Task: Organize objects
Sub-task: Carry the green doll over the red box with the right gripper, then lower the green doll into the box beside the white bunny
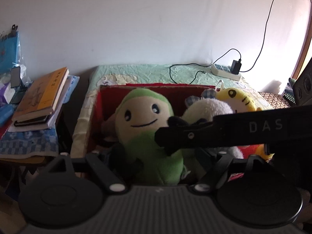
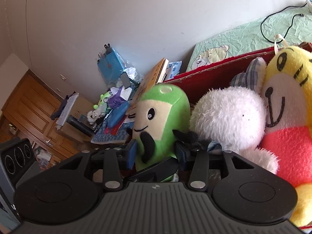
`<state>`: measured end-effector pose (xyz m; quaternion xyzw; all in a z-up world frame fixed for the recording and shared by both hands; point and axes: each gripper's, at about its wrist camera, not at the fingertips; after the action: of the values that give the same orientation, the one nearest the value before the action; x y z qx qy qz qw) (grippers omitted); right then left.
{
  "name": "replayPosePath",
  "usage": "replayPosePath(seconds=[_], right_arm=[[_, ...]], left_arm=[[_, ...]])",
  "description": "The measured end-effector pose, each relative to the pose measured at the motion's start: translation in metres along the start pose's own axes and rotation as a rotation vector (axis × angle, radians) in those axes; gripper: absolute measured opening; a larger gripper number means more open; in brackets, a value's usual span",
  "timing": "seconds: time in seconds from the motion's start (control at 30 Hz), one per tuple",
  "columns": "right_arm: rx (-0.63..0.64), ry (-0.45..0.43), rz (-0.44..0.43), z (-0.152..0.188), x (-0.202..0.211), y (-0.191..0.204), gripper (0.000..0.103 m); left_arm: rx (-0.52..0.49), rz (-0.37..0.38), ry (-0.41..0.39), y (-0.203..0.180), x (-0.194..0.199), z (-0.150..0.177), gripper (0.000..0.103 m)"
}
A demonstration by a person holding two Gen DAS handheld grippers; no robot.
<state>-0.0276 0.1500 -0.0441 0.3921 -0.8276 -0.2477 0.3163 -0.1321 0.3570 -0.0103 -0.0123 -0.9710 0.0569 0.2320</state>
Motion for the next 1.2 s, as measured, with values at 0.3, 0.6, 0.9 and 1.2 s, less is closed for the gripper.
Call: replayPosePath(seconds=[0.3,0.6,0.9,1.2], right_arm=[[-0.001,-0.017,0.028,-0.001,0.006,-0.008,0.038],[0.021,0.009,0.037,0.004,-0.002,0.001,0.036],[0.021,-0.018,0.069,0.002,0.012,0.0,0.036],[0.056,-0.083,0.133,0.004,0.037,-0.001,0.034]], left_arm=[[-0.029,-0.044,0.01,0.005,0.007,0.0,0.083],[-0.097,-0.109,0.03,0.001,0.009,0.0,0.087],[-0.114,-0.15,0.06,-0.007,0.003,-0.002,0.092],[-0.154,-0.233,0.123,-0.022,-0.008,-0.002,0.099]])
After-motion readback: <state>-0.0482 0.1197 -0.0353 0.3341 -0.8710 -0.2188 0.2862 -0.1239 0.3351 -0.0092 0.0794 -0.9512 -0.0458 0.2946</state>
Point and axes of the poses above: each gripper's, at about its wrist camera, not at the fingertips, and x roughly against the way its jaws point, y to its left, z to its underside, and after that the axes turned 13 degrees about -y, right-handed
